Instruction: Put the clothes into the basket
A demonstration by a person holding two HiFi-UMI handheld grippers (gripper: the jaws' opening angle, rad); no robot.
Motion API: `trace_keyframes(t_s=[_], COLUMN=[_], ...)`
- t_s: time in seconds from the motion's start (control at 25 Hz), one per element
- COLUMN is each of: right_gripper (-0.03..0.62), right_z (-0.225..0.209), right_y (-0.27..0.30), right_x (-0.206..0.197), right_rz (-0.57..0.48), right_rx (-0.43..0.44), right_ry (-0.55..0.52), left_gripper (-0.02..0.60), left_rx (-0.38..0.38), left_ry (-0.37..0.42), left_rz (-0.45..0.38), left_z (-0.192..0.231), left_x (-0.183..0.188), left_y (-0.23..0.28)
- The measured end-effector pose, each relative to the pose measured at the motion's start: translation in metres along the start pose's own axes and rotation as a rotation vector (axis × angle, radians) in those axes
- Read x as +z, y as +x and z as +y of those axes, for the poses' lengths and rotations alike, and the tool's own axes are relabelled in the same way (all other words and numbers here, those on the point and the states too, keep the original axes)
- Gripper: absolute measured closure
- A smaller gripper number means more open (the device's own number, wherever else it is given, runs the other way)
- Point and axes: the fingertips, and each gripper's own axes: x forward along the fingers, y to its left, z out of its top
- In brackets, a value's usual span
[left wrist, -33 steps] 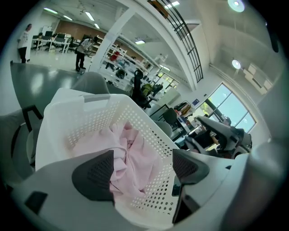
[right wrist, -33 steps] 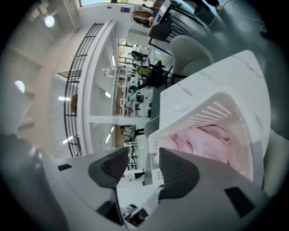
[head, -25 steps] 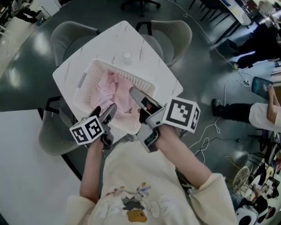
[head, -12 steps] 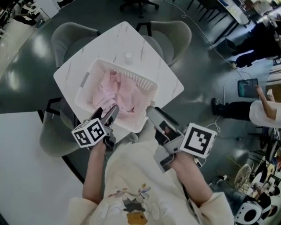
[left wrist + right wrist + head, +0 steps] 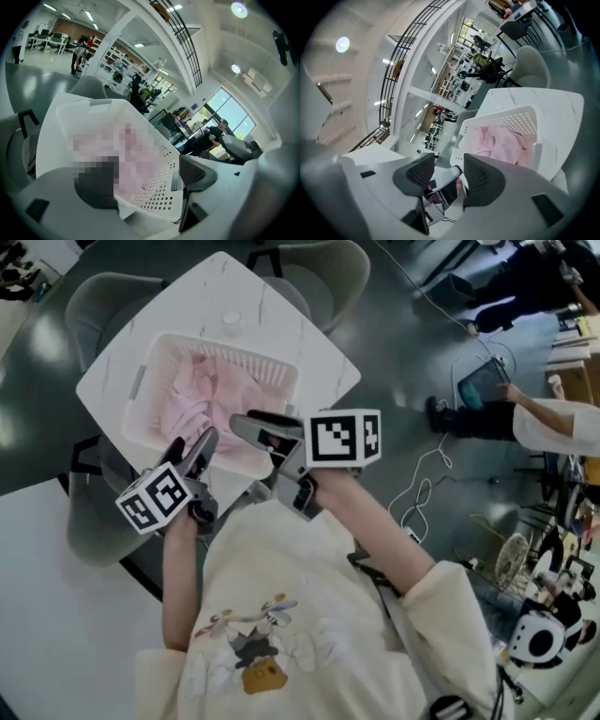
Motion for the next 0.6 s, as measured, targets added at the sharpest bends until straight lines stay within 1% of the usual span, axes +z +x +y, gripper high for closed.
trace_keyframes(t_s=[0.08, 0.16, 0.24, 0.32, 0.48, 0.6], right_gripper=[0.399, 0.399, 0.399, 0.399, 0.399, 0.399], right_z=[-0.016, -0.025, -0.023, -0.019, -0.018, -0.018], right_y=[0.003, 0.005, 0.008, 0.008, 0.008, 0.009], right_x=[-0.010, -0.015, -0.019, -0.024, -0.029, -0.032], right_rz=[0.014, 0.016, 0.038, 0.062, 0.072, 0.081], right_rx=[-0.009, 0.012, 0.049, 0.067, 0.070, 0.055], right_ry=[-0.007, 0.003, -0.007, -0.020, -0.001, 0.005], left_gripper=[0.169, 0.169, 0.170, 0.169, 0.169, 0.169], left_rx=[-0.018, -0.033, -0.037, -0.037, -0.049, -0.062], left_ry=[-0.009, -0.005, 0.000, 0.007, 0.024, 0.019], left_rz=[0.004, 0.006, -0.001, 0.008, 0.027, 0.014], left_z=[-0.005, -0.010, -0.012, -0.012, -0.018, -0.025], left_x=[-0.006, -0.010, -0.013, -0.019, -0.024, -0.021], left_y=[-0.001, -0.002, -0.003, -0.003, -0.004, -0.009])
